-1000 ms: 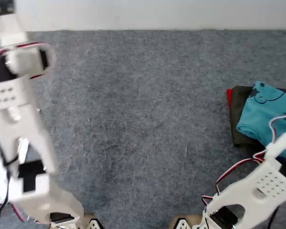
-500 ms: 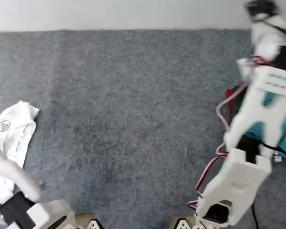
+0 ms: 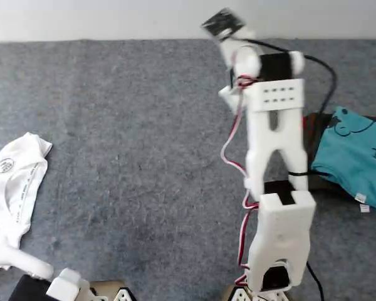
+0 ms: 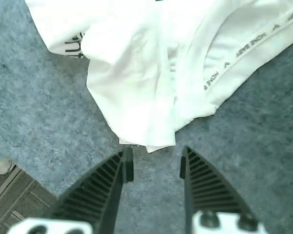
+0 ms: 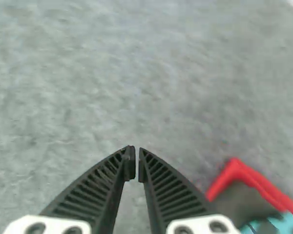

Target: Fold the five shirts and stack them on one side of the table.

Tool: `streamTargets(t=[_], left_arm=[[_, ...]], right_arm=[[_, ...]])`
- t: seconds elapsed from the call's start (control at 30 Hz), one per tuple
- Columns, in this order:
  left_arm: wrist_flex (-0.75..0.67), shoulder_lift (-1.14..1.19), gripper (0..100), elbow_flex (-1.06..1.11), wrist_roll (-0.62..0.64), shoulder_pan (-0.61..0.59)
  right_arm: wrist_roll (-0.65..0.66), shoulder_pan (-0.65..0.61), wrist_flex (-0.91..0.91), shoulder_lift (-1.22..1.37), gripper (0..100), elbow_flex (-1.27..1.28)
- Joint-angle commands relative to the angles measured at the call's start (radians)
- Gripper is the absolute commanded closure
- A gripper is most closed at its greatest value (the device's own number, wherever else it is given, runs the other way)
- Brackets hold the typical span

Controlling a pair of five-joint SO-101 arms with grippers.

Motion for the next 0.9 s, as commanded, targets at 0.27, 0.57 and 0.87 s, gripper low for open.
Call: streamTargets(t=[0.27, 0.57, 0.87], left_arm=[[-0.824, 0.023, 84, 0.633, -0.011, 0.003], [-0.709, 0.078, 99, 0.544, -0.008, 0.0], [-0.287, 0.077, 99, 0.159, 0.129, 0.046]], right_arm=[[-0.011, -0.111, 0.033, 0.067, 97.2, -0.008], [-0.011, -0.11, 0.033, 0.073, 97.2, -0.008], [-0.012, -0.11, 0.013, 0.073, 97.2, -0.006]])
